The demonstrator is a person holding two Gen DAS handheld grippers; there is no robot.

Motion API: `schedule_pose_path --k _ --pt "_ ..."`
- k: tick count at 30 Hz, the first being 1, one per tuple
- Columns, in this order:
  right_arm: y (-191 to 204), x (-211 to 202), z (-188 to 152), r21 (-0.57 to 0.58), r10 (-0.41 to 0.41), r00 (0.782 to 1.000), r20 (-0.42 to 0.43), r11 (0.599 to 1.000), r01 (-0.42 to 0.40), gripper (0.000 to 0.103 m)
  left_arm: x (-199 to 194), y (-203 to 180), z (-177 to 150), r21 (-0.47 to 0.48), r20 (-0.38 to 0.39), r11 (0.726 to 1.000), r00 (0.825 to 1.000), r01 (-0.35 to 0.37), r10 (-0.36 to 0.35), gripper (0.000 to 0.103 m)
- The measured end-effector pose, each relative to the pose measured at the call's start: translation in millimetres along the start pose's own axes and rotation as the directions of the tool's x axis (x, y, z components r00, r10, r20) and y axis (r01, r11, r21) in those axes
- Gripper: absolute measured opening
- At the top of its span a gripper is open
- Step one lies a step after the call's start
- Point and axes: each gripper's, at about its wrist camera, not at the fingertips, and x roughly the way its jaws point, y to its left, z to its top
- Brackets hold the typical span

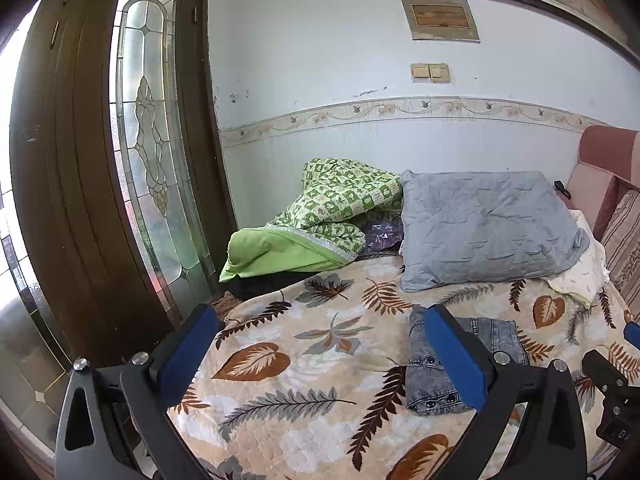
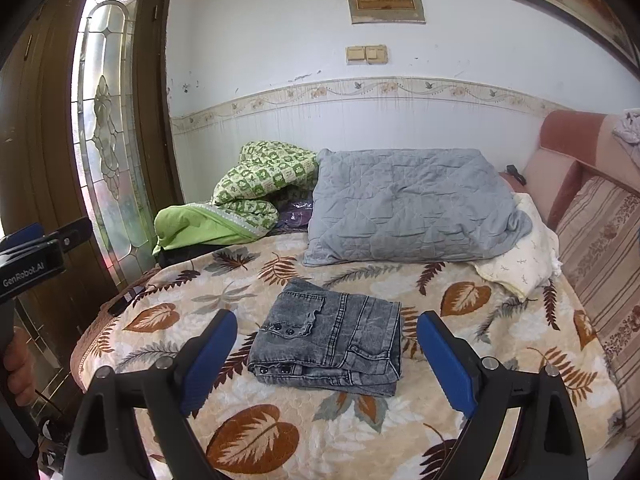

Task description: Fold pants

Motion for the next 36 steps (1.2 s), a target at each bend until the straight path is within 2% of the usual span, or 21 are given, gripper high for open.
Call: schedule_pose_path --k 17,26,36 --pt "-7.5 20.1 -10.0 0.023 0.005 0.999 -0.043 1.0 -0.004 0.093 17.0 -8.6 -13.9 0.025 -0.043 1.0 0.999 0.006 -0.004 0.103" --pt "-0.3 27.3 -13.9 0.011 0.007 0.998 -0.063 1.0 -0.006 0.093 24.3 -4.0 -20.0 0.011 -0.065 1.0 0.998 0.026 -0.025 0.103" --pt "14.2 29.6 -9.7 -0.009 0.01 0.998 -0.063 1.0 -0.01 0.093 27.0 11.8 -22.0 -0.024 -0.055 0.999 0.998 0.032 -0.034 0.103"
